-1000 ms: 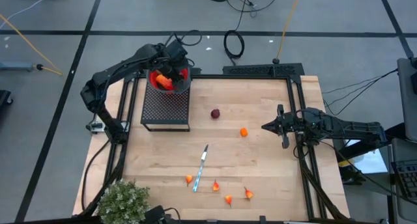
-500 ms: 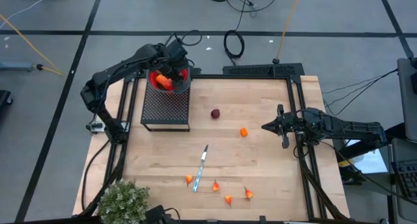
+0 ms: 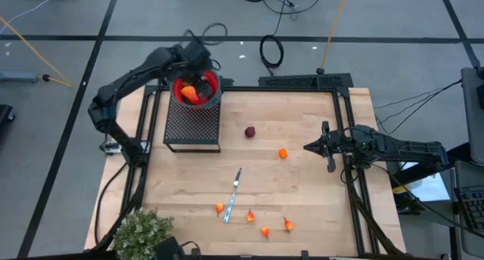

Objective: Pick & Place Fruit
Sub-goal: Put the red pomegranate into the red strainer bowl on the shelf

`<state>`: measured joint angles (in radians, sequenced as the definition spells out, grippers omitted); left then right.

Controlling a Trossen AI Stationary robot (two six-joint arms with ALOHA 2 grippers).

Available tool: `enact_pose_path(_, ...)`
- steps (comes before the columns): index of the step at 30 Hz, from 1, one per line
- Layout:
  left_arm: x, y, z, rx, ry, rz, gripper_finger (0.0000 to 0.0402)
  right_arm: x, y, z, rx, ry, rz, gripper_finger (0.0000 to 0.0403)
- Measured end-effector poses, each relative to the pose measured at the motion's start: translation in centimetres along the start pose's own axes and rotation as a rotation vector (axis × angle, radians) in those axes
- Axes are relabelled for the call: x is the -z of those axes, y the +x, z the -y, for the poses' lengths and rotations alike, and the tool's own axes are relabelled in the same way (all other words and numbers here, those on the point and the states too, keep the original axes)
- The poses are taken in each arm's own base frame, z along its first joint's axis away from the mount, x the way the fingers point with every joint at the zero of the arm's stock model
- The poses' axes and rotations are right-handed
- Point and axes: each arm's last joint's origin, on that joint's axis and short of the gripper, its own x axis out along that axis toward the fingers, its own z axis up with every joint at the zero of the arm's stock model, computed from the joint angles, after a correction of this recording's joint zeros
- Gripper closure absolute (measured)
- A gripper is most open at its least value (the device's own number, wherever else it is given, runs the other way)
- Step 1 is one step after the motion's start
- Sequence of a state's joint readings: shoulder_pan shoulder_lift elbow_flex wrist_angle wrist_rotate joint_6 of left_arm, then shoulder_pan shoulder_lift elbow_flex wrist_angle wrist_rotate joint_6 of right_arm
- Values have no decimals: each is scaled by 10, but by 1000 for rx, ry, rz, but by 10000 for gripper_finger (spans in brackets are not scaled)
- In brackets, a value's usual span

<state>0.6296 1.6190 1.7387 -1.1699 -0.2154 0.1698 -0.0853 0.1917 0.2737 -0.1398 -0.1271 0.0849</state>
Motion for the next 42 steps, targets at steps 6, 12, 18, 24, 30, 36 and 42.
enact_pose_path(6, 5, -45, -5, 30, -88, 153, 166, 0, 0, 0, -3, 0, 0, 403)
enact_pose_path(12, 18, -78, -5, 205, -133, 261, 219, 0, 0, 0, -3, 0, 0, 403)
enact_pose_path(18, 25, -102, 4, 301, -138, 349, 288, 0, 0, 0, -3, 0, 0, 403)
enact_pose_path(24, 27, -121, 22, 362, -84, 434, 363, 0, 0, 0, -3, 0, 0, 403)
enact_pose_path(30, 23, -129, 38, 410, -35, 484, 392, 0, 0, 0, -4, 0, 0, 403)
enact_pose_path(36, 24, -131, 47, 432, -7, 480, 398, 0, 0, 0, -4, 0, 0, 403)
enact_pose_path(42, 37, -128, 63, 439, 1, 452, 393, 0, 0, 0, -4, 0, 0, 403)
